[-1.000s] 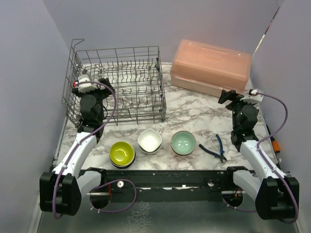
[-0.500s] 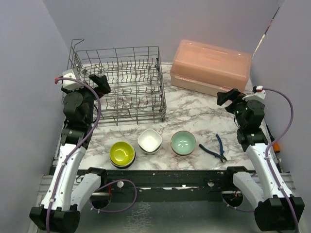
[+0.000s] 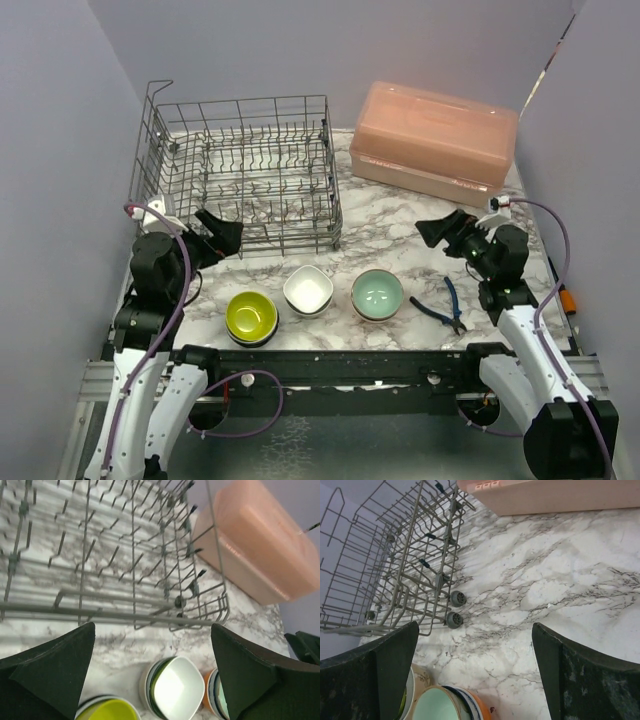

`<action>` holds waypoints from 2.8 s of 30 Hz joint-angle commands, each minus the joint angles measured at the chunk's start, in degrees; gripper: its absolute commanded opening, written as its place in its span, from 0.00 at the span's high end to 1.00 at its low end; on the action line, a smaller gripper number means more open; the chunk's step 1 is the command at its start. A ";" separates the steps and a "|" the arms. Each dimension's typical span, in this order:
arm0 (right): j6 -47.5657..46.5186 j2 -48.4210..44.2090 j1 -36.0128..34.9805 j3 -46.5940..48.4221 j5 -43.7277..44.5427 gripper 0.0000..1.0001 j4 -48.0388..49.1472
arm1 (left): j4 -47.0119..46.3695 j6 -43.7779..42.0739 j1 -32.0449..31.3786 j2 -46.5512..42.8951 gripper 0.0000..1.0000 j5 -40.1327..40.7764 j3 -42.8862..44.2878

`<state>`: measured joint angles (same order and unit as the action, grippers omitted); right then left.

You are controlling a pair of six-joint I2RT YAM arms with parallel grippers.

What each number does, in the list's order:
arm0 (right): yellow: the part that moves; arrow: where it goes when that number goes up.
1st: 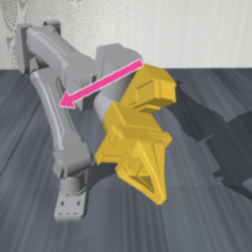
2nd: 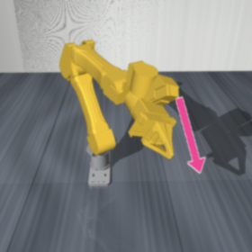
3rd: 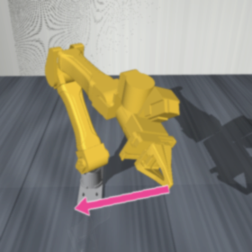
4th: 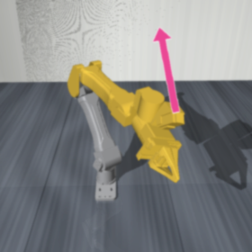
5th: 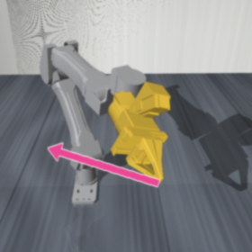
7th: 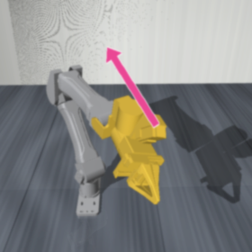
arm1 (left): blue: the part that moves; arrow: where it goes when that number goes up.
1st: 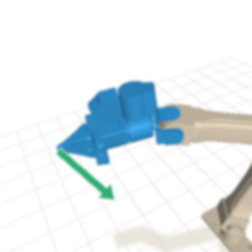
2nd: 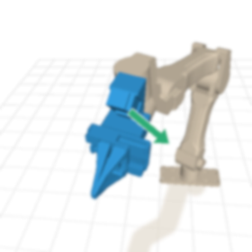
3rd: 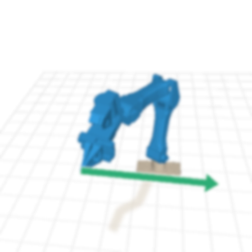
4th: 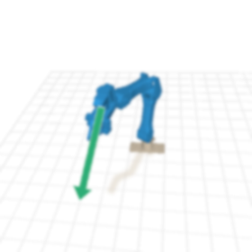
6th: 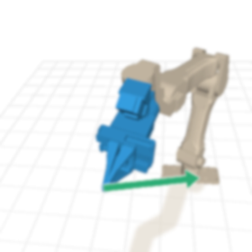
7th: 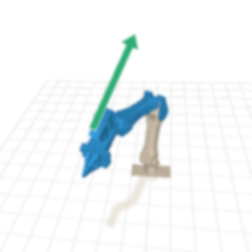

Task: Load the bowls into the dish rack
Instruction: Move the dish rack to the center of the board.

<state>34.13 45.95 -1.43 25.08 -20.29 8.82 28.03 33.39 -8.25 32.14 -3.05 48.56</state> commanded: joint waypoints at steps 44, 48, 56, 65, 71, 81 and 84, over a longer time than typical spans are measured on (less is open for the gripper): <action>-1.99 46.88 -23.43 37.03 -7.36 0.41 -2.54 | -24.46 19.97 0.20 14.13 0.05 -7.55 -14.67; -1.99 48.11 -24.32 37.06 -9.88 0.42 -0.89 | -25.13 18.74 0.28 16.30 0.12 -7.91 -13.51; -2.67 50.83 -26.57 38.93 -8.21 0.49 -2.87 | -25.15 17.43 0.30 19.94 0.29 -8.77 -11.62; -3.72 48.68 -27.20 37.60 -5.68 0.94 -5.24 | -25.15 14.92 0.27 23.45 0.46 -10.93 -9.44; -5.25 44.53 -27.31 34.84 -4.36 1.00 -6.84 | -25.13 13.54 0.29 28.12 0.55 -14.17 -6.71; -4.30 35.59 -27.46 27.56 -3.06 1.00 -6.38 | -25.16 11.26 0.32 32.99 0.57 -15.74 -3.84; -3.94 34.13 -27.48 25.70 -2.43 1.00 -5.93 | -25.23 10.76 0.32 34.24 0.57 -15.73 -2.69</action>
<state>30.04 82.04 -28.47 53.12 -22.31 4.51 2.85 51.24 -7.46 64.10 -16.51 43.81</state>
